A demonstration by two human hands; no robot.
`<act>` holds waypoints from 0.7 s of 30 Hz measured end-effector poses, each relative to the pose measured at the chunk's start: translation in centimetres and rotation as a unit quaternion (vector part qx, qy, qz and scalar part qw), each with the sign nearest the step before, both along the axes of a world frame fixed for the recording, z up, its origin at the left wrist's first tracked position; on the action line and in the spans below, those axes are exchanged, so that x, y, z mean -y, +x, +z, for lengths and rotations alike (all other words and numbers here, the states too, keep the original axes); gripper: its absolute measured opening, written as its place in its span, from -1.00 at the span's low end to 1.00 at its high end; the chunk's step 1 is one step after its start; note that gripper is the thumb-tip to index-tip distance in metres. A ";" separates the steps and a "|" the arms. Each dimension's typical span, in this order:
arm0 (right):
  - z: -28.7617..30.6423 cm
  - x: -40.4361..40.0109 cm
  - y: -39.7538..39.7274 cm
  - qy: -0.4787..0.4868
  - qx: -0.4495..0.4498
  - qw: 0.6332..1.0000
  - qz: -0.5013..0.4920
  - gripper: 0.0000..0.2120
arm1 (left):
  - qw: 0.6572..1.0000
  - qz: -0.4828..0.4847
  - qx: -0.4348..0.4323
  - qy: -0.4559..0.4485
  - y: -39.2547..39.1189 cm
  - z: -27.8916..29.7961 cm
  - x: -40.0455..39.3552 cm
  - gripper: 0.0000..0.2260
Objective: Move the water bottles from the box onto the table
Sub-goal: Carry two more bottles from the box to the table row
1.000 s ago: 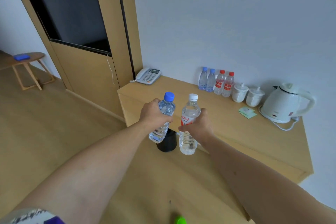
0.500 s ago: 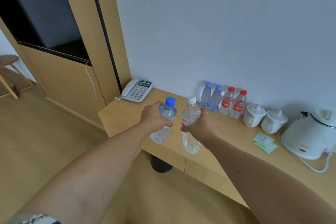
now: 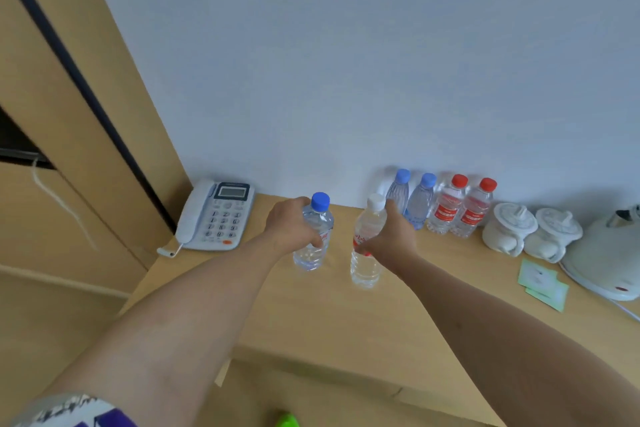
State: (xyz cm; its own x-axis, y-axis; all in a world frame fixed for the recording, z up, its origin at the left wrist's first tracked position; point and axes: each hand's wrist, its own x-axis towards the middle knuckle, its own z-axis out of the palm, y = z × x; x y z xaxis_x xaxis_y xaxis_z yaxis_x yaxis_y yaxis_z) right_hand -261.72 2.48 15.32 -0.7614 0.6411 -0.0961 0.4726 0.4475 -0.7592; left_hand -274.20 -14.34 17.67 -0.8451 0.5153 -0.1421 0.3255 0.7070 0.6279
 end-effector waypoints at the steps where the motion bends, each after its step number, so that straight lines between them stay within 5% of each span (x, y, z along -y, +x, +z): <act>1: 0.0 -0.2 -0.8 0.005 0.003 1.000 -0.008 -0.34 | 1.000 -0.010 0.007 -0.002 -1.3 -0.1 -0.3 -0.36; 11: -0.4 -4.0 -7.8 0.050 0.034 0.997 -0.040 -0.26 | 0.998 -0.054 0.026 0.018 -8.4 -2.8 -5.3 -0.36; 14: 0.0 -5.4 -9.9 0.123 0.064 0.990 -0.016 -0.24 | 0.998 -0.054 0.021 0.026 -9.9 -3.1 -6.9 -0.38; 18: 1.0 -7.1 -11.7 0.216 0.037 0.976 -0.019 -0.50 | 0.997 -0.056 0.015 0.043 -10.8 -3.5 -8.8 -0.40; 21: 2.0 -8.1 -12.6 0.259 0.033 0.965 0.009 -0.38 | 0.996 -0.045 0.013 0.071 -11.1 -3.7 -10.3 -0.38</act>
State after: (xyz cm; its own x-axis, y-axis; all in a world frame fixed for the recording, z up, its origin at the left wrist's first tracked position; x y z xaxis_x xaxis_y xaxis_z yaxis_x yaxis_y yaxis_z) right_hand -274.34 10.57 17.29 -0.7763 0.6024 0.1856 0.5001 0.7678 -0.4005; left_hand -285.30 -4.06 13.94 -0.7913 0.6058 -0.0832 0.3667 0.5790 0.7282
